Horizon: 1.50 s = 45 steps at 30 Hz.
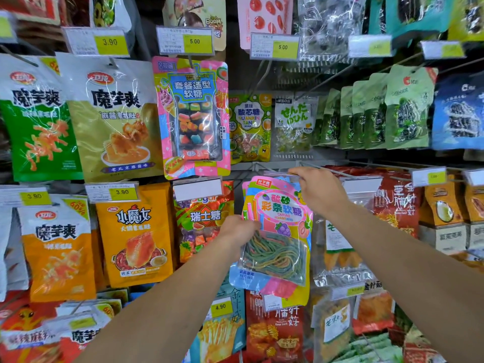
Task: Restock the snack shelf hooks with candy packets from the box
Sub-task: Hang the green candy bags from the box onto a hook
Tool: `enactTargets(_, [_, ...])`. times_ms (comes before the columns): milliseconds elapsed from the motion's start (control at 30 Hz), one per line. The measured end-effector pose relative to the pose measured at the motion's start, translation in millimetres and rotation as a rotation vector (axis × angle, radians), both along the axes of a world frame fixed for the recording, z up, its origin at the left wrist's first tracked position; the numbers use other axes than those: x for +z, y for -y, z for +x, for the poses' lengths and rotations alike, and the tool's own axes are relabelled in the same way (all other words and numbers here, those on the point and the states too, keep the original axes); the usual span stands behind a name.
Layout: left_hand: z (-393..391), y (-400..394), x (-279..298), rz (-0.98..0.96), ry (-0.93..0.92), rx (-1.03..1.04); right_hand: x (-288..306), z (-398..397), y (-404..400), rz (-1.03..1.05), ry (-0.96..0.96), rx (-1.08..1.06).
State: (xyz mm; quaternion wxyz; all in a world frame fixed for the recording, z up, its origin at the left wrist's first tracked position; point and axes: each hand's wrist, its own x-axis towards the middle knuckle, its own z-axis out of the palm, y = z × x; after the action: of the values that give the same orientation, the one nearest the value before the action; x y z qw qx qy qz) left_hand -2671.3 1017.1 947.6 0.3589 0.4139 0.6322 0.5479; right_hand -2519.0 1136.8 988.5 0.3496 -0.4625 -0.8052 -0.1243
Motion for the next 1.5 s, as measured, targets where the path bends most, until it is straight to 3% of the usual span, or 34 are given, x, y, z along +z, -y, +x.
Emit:
enactTargets(400, [-0.7, -7.0, -15.3, 0.035, 0.018, 0.063, -1.5, 0.5, 2.0, -0.006, 0.003, -0.018])
enactTargets(867, [17.6, -32.5, -49.6, 0.012, 0.265, 0.132, -5.7, 2.2, -2.3, -0.014, -0.054, 0.066])
enactTargets(1500, [3.8, -55.8, -60.0, 0.039, 0.209, 0.146, -8.2, 2.8, 0.8, -0.033, -0.084, 0.128])
